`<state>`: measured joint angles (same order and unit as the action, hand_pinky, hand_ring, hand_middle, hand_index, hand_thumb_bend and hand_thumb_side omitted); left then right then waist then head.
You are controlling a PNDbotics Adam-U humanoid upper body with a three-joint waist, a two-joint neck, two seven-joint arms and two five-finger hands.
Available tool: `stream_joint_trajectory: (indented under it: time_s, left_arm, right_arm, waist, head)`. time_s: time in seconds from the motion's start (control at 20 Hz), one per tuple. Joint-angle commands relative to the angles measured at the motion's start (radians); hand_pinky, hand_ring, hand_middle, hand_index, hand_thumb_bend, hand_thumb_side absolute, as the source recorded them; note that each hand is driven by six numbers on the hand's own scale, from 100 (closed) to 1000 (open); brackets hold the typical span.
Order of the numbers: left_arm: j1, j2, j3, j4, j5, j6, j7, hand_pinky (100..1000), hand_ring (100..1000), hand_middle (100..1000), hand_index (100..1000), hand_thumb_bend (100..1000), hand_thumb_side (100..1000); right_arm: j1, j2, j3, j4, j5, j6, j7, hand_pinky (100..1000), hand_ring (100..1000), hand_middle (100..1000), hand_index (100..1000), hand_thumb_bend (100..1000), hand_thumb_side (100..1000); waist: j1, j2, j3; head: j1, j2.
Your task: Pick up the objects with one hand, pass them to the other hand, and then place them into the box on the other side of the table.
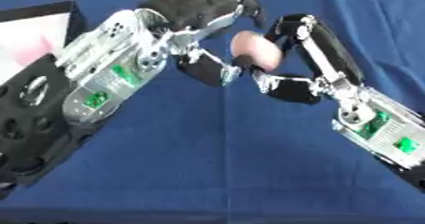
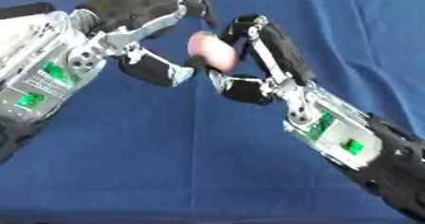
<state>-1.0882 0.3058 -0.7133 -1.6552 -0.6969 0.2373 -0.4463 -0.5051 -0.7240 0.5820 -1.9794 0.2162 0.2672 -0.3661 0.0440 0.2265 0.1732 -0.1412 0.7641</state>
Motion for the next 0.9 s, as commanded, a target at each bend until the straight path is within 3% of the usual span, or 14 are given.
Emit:
stream_joint_trajectory:
  time_s: [0.05,0.45,0.65,0.9]
  left_arm:
    - [-0.012,0.0,0.003,0.001,0.005,-0.004,0.006,873,775,762,779,191,189]
    - [-0.009,-0.009,-0.003,0.021,0.0,-0.02,-0.004,872,775,759,761,204,189]
    - [-0.007,-0.015,-0.005,0.034,-0.004,-0.027,-0.002,843,732,681,642,119,156]
    - [-0.009,-0.015,-0.005,0.032,-0.01,-0.034,0.013,805,686,604,529,100,129]
  right_arm:
    - [-0.018,-0.006,-0.005,-0.021,0.006,-0.008,-0.004,421,621,460,474,100,100]
    - [-0.02,-0.007,-0.003,-0.021,0.005,-0.016,-0.008,417,620,459,473,100,100]
    - [-0.019,-0.008,-0.002,-0.021,0.009,-0.015,-0.009,416,620,459,472,100,100]
    - [-0.018,-0.009,-0.001,-0.021,0.011,-0.011,-0.011,414,621,460,475,100,100]
  waist:
    - [-0.002,-0.014,-0.001]
    - [-0.001,-0.012,-0.002]
    - [-0.001,-0.012,-0.002]
    - [-0.001,-0.013,0.0]
  head:
    - [0.004,0.0]
    - [0.002,0.006]
    - [0.002,0.006]
    - [0.001,0.006]
